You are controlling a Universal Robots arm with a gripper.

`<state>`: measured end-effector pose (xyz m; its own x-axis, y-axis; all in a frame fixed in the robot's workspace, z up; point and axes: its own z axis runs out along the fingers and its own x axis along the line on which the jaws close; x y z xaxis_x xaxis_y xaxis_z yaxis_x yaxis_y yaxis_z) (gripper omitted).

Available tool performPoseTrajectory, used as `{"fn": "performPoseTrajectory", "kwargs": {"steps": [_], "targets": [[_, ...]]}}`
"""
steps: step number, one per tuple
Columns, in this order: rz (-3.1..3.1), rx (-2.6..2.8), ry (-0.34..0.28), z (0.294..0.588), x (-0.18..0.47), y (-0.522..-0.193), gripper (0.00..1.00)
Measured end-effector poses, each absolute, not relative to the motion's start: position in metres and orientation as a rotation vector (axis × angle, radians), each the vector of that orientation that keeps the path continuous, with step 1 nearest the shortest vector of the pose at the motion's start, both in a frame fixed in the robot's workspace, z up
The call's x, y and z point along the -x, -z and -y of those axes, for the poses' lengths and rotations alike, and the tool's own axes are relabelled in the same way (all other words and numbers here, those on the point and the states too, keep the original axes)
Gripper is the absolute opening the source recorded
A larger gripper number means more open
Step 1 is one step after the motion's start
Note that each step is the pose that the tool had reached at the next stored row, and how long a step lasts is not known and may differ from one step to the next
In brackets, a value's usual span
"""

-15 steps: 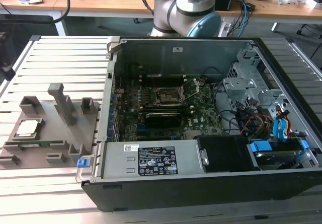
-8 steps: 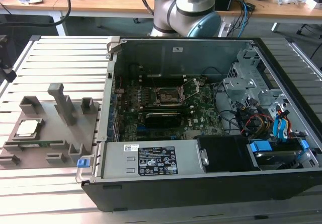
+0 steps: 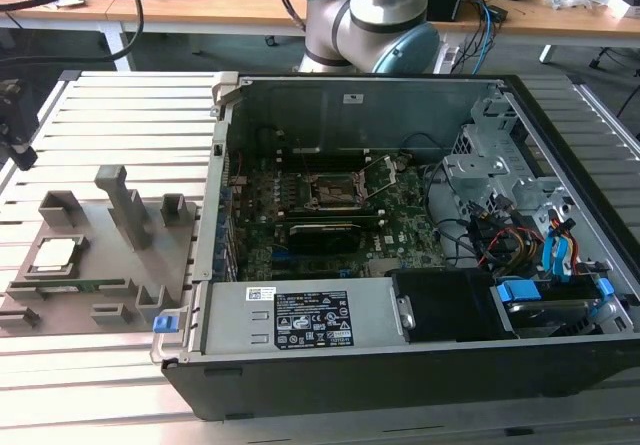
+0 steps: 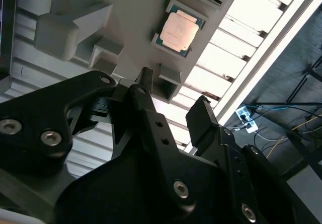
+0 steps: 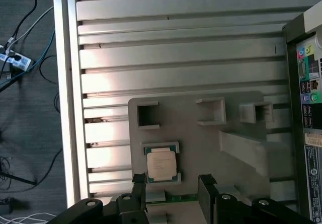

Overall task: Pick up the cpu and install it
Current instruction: 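Pick up the cpu and move it towards the insertion slot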

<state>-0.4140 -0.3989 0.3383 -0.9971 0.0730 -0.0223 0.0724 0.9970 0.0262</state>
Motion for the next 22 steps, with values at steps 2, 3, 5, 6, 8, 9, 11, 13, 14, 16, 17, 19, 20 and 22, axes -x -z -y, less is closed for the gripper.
{"fn": "performPoseTrajectory", "kwargs": {"steps": [2, 3, 5, 6, 8, 9, 11, 13, 14, 16, 17, 19, 20, 22], "targets": [[-3.116, -0.113, -0.039, 0.399, 0.414, -0.336, 0.54], [-3.116, -0.113, -0.04, 0.399, 0.414, -0.334, 0.54], [-3.116, -0.113, -0.04, 0.399, 0.414, -0.333, 0.54], [-3.116, -0.113, -0.04, 0.399, 0.414, -0.332, 0.54], [-3.116, -0.113, -0.04, 0.399, 0.414, -0.33, 0.54], [-3.116, -0.113, -0.04, 0.399, 0.414, -0.328, 0.54], [-3.116, -0.113, -0.04, 0.399, 0.414, -0.326, 0.54], [-3.116, -0.113, -0.04, 0.399, 0.414, -0.324, 0.54], [-3.116, -0.113, -0.04, 0.399, 0.414, -0.324, 0.54], [-3.116, -0.113, -0.04, 0.399, 0.414, -0.322, 0.54], [-3.116, -0.113, -0.04, 0.399, 0.414, -0.322, 0.54], [-3.116, -0.113, -0.039, 0.399, 0.414, -0.32, 0.54], [-3.116, -0.113, -0.04, 0.399, 0.414, -0.32, 0.54], [-3.116, -0.113, -0.04, 0.399, 0.414, -0.318, 0.54]]}}
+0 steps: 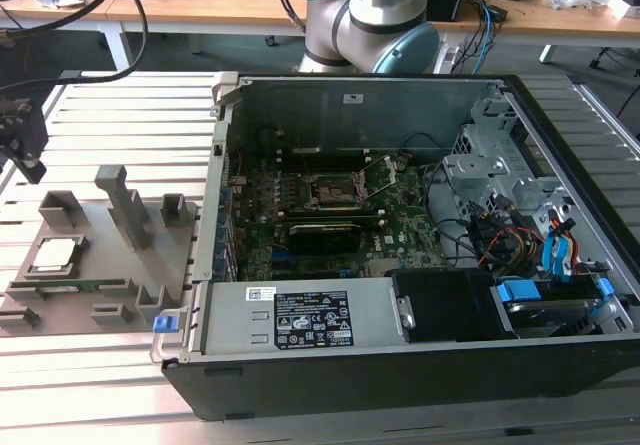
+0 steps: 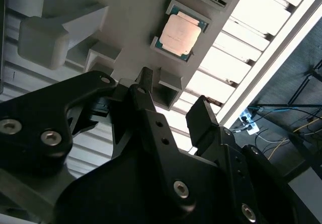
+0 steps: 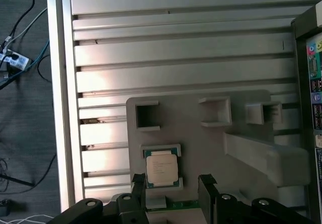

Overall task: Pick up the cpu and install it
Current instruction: 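Pick up the cpu and move it towards the insertion slot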

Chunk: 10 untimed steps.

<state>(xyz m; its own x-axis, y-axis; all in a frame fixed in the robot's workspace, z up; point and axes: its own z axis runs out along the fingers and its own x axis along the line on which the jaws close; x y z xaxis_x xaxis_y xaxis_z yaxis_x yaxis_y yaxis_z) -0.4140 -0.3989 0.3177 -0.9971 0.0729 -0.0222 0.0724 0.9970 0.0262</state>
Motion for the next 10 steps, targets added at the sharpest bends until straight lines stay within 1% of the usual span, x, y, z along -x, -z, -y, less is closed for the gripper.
{"fn": "performPoseTrajectory", "kwargs": {"steps": [10], "targets": [[-3.116, -0.113, -0.04, 0.3989, 0.414, -0.3078, 0.54]]}}
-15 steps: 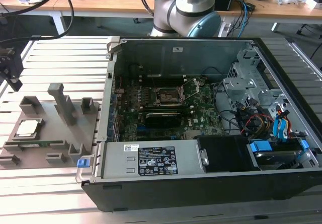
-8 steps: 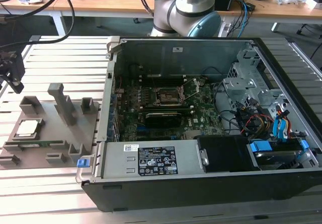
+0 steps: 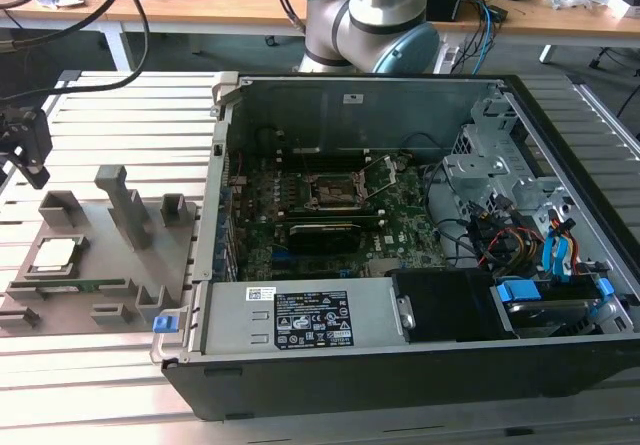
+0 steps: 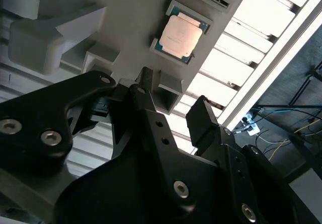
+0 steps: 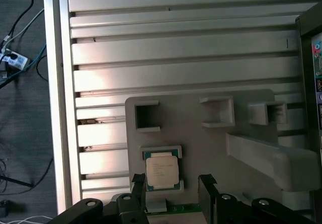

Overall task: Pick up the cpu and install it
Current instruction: 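Pick up the cpu and move it towards the insertion slot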

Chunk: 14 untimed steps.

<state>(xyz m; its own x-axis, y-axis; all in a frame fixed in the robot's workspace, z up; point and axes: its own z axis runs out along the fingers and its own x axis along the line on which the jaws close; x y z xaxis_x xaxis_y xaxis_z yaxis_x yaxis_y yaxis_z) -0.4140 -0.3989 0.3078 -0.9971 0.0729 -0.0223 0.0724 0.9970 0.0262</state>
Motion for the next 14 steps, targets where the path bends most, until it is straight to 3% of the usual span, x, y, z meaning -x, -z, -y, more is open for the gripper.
{"fn": "performPoseTrajectory", "kwargs": {"steps": [14], "targets": [[-3.116, -0.113, -0.039, 0.399, 0.414, -0.294, 0.54]]}}
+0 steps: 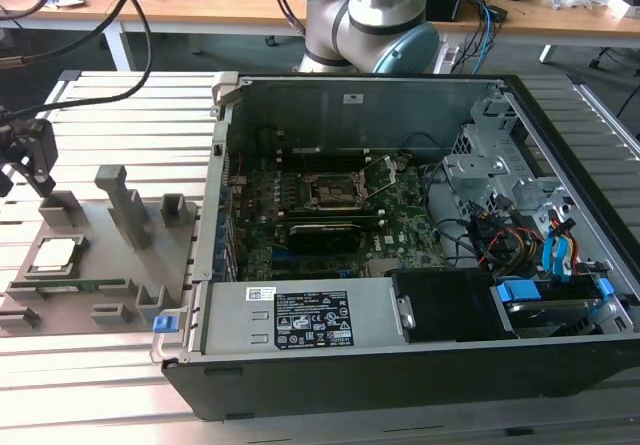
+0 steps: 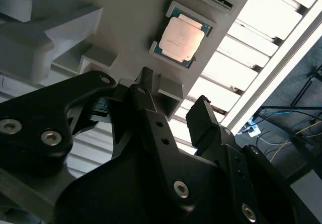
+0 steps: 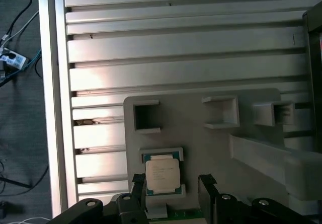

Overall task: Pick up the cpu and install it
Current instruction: 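Pick up the cpu and move it towards the insertion slot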

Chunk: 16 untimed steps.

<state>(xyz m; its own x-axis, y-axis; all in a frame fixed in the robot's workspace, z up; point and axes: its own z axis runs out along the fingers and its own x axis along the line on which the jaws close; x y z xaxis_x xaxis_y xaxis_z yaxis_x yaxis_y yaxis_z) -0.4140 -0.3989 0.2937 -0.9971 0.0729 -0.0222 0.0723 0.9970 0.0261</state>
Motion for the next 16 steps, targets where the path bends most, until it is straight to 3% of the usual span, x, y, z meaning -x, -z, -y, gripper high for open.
{"fn": "performPoseTrajectory", "kwargs": {"steps": [16], "targets": [[-3.116, -0.114, -0.04, 0.399, 0.414, -0.276, 0.54]]}}
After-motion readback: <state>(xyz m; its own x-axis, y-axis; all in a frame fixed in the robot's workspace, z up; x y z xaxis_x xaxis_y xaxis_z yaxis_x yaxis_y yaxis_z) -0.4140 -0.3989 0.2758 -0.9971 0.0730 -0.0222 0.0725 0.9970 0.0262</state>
